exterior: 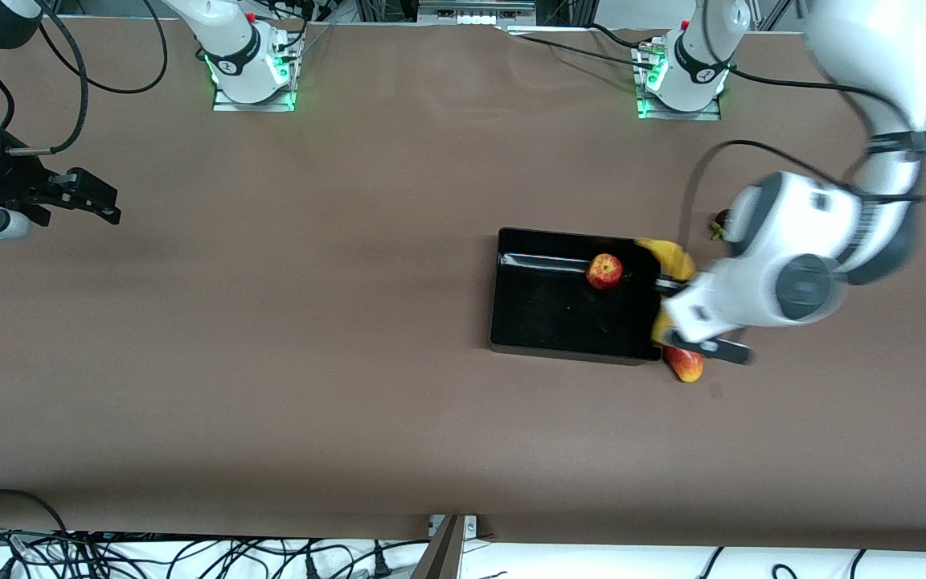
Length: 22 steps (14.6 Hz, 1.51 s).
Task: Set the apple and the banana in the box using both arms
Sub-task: 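Lift the banana and lower it into the black box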
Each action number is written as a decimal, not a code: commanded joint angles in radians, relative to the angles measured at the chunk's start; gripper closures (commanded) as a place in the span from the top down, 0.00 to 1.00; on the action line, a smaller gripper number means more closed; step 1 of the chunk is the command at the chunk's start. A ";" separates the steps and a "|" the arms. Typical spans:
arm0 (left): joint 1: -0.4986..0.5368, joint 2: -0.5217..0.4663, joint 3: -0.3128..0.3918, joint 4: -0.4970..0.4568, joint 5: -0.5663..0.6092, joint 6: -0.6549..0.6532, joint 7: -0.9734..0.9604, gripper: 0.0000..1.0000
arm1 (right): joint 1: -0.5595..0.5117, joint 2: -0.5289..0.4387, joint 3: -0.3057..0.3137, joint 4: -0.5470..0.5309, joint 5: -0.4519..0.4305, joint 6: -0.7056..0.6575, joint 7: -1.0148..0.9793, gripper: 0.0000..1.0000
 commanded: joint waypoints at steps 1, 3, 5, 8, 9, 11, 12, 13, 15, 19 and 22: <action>-0.106 0.054 0.013 0.019 -0.035 0.048 -0.156 0.00 | -0.017 0.005 0.015 0.016 -0.006 -0.002 0.004 1.00; -0.140 0.103 0.011 0.019 -0.043 0.076 -0.245 0.00 | -0.017 0.005 0.013 0.015 -0.005 -0.002 0.004 1.00; -0.195 0.111 0.014 0.008 -0.043 0.098 -0.331 0.00 | -0.017 0.005 0.013 0.015 -0.005 -0.002 0.004 1.00; -0.192 0.137 0.014 0.004 -0.043 0.108 -0.399 0.00 | -0.017 0.005 0.013 0.016 -0.005 0.009 0.004 1.00; -0.195 0.149 0.014 0.000 -0.041 0.140 -0.404 0.00 | -0.016 0.005 0.015 0.016 -0.005 0.009 0.004 1.00; -0.198 0.186 0.019 0.002 -0.032 0.200 -0.425 0.00 | -0.016 0.005 0.015 0.016 -0.003 0.009 0.004 1.00; -0.197 0.200 0.019 0.000 -0.030 0.228 -0.428 0.00 | -0.014 0.005 0.015 0.016 -0.002 0.009 0.004 1.00; -0.192 0.215 0.019 0.000 -0.030 0.246 -0.428 0.01 | -0.014 0.005 0.015 0.016 -0.002 0.009 0.004 1.00; -0.198 0.221 0.019 0.000 -0.029 0.254 -0.430 0.02 | -0.013 0.005 0.015 0.016 0.007 0.009 0.004 1.00; -0.189 0.217 0.019 0.002 -0.029 0.242 -0.447 0.99 | -0.013 0.005 0.016 0.016 0.020 0.009 0.004 1.00; -0.168 0.182 0.019 0.014 -0.029 0.178 -0.431 1.00 | -0.011 0.005 0.016 0.016 0.021 0.009 0.004 1.00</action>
